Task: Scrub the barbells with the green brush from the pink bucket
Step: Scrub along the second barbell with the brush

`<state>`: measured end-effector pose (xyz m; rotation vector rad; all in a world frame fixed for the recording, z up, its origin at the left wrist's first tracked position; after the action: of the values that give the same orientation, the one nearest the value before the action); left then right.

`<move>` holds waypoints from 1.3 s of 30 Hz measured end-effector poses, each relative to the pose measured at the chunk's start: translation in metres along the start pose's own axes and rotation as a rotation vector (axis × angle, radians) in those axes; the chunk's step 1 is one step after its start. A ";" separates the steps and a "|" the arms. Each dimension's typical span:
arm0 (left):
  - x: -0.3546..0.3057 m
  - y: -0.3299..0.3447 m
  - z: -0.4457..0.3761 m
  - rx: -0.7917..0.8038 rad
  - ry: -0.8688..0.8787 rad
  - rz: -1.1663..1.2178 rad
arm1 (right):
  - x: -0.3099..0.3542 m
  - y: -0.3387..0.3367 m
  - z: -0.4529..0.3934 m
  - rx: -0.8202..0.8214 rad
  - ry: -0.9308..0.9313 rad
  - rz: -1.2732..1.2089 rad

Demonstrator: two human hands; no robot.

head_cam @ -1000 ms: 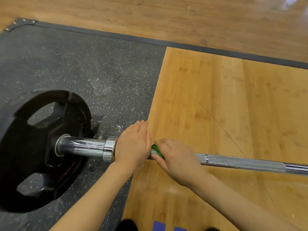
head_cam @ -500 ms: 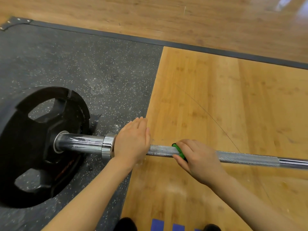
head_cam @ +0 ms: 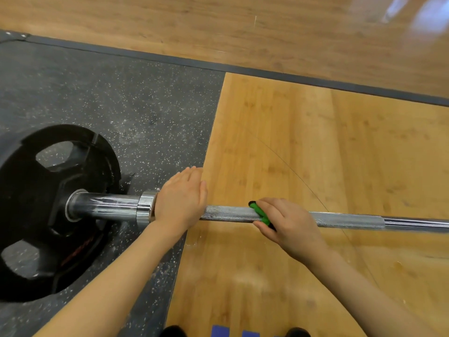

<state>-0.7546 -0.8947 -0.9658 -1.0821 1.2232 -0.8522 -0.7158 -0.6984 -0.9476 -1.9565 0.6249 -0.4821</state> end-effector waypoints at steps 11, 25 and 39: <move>-0.097 0.023 0.011 0.107 0.259 -0.035 | -0.048 -0.039 0.048 -0.081 0.234 0.034; -0.110 0.038 0.014 0.128 0.279 -0.044 | -0.006 -0.009 0.033 -0.078 0.052 0.072; -0.111 0.035 0.008 0.140 0.264 -0.035 | -0.057 -0.030 0.067 -0.081 0.191 0.117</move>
<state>-0.7669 -0.7792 -0.9665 -0.9004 1.3430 -1.1177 -0.7153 -0.6057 -0.9537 -1.9503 0.8877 -0.5822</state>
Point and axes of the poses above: each hand's wrist, its own z-axis away from the middle knuckle, its own y-axis out of the palm, x = y × z, the point moved 10 cm from there along -z, towards the middle knuckle, and after that the axes turned 10 degrees about -y, right-handed, at the moved point
